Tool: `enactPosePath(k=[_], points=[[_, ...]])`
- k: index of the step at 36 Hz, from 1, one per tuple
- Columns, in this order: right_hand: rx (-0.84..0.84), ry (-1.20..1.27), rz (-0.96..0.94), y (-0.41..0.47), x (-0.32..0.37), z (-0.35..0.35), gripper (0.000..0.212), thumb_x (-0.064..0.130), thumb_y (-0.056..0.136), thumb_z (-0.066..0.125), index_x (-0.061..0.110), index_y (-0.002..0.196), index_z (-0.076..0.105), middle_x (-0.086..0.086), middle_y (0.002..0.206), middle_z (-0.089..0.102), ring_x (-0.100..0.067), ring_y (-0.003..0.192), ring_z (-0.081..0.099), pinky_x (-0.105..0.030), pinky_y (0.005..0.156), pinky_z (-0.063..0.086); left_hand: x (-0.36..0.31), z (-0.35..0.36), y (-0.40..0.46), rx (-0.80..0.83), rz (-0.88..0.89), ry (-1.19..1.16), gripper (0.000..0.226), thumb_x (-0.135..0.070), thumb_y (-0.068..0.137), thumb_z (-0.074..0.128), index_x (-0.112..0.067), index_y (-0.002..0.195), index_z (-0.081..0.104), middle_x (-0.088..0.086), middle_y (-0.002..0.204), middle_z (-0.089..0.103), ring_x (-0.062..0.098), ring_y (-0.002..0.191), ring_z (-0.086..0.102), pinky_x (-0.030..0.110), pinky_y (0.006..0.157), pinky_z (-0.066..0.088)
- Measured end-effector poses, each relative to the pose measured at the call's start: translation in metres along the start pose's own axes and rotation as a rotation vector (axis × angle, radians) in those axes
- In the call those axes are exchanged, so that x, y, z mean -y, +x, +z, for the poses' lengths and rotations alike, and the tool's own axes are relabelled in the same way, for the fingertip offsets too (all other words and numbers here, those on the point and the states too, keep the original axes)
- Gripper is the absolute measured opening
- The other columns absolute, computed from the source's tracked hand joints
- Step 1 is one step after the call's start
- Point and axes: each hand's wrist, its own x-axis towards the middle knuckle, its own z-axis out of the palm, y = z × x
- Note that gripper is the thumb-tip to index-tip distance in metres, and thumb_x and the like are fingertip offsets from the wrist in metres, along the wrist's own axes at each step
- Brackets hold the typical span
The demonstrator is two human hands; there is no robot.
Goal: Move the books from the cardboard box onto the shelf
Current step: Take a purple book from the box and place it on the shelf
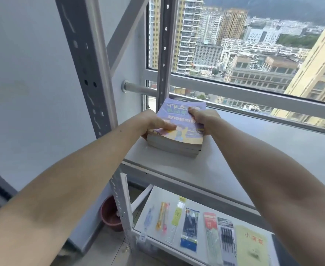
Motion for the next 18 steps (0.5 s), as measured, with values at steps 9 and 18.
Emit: enactPosePath(k=[9,18], points=[[0.033,-0.105,-0.008,-0.003,-0.001,-0.009,0.050,0.056,0.081,0.073,0.010,0.070,0.057,-0.006,0.066,0.059,-0.021,0.049,0.056,-0.025,0.040,0.045,-0.007,-0.003,0.000,0.055,-0.056,0.076,0.072,-0.050,0.061,0.089,-0.010,0.106,0.049,0.006,0.093,0.055,0.025,0.091,0.057,0.035,0.065,0.048],[0.038,-0.055,-0.036,-0.004,-0.014,-0.026,0.061,0.066,0.089,0.053,0.006,0.073,0.054,-0.014,0.076,0.064,-0.026,0.062,0.065,-0.029,0.048,0.051,-0.033,-0.008,-0.010,-0.032,0.120,0.490,0.074,-0.056,0.066,0.084,-0.011,0.116,0.053,0.006,0.103,0.056,0.026,0.096,0.057,0.035,0.076,0.049]])
